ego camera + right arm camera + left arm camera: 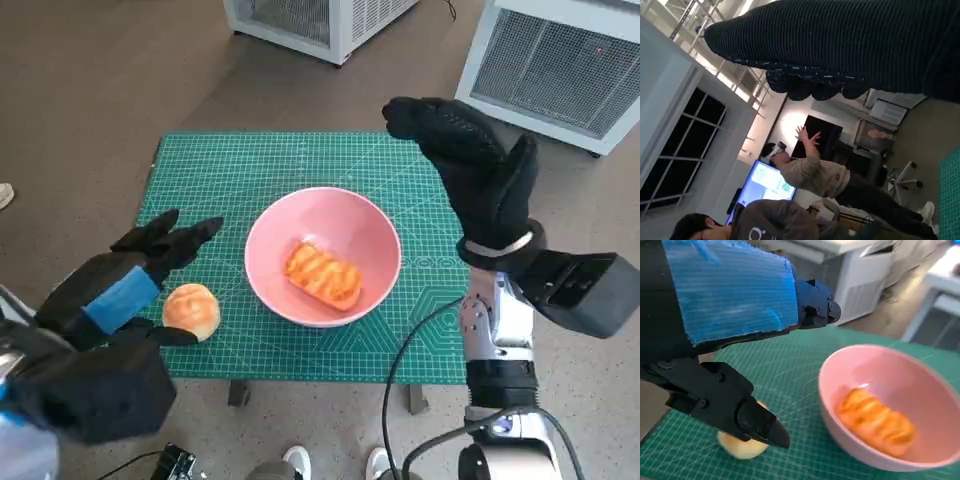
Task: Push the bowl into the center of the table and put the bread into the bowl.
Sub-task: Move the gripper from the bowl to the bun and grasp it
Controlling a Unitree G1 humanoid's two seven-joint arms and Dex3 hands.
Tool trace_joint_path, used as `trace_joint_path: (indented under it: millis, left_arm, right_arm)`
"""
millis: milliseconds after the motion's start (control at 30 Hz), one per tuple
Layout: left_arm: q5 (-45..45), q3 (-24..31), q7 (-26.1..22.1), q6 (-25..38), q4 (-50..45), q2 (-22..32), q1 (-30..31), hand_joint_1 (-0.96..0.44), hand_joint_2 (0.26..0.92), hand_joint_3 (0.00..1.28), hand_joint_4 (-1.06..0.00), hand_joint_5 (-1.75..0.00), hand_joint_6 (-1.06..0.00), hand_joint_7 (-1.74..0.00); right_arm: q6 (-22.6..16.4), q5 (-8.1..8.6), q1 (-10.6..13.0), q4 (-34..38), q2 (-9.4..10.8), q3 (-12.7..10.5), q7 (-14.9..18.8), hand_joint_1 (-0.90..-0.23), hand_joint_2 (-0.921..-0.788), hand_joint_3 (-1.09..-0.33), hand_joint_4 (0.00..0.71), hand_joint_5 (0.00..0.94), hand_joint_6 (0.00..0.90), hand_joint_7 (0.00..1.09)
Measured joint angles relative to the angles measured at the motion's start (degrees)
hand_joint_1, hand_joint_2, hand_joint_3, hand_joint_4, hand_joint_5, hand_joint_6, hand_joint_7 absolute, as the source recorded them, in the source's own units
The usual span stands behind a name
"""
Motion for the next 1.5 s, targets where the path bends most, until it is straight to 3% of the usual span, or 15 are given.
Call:
trace_joint_path:
  millis: [667, 1200, 1400, 1500]
  left_arm:
    - [6.9, -12.0, 1.2, 3.8, 14.0, -0.7, -2.2, -0.17, 0.770, 0.00, -0.12, -0.01, -0.28, -0.03]
    - [7.4, -15.8, 0.2, 6.8, 21.3, -0.9, -3.3, -0.09, 0.783, 0.01, -0.22, -0.03, -0.38, -0.05]
    - [8.3, -16.8, 1.2, 7.2, 22.4, -1.1, -3.6, -0.02, 0.796, 0.01, -0.36, -0.05, -0.50, -0.08]
    - [9.3, -17.0, 3.2, 6.6, 23.2, -1.7, -3.7, 0.02, 0.811, 0.02, -0.51, -0.09, -0.62, -0.12]
  right_arm:
    - [0.3, 0.04, 0.0, -0.3, -0.5, 0.0, 0.3, -0.701, -0.921, -0.908, 0.159, 0.007, -0.001, 0.51]
    - [1.3, 0.02, 0.0, -2.2, -1.1, -0.2, 0.2, -0.702, -0.921, -0.907, 0.159, 0.008, -0.001, 0.51]
    - [1.6, -0.04, 0.2, -2.9, -1.2, -0.2, -0.2, -0.701, -0.921, -0.909, 0.158, 0.008, -0.001, 0.51]
    - [1.8, -0.06, 0.3, -3.1, -1.2, -0.1, -0.4, -0.698, -0.921, -0.910, 0.157, 0.008, -0.001, 0.51]
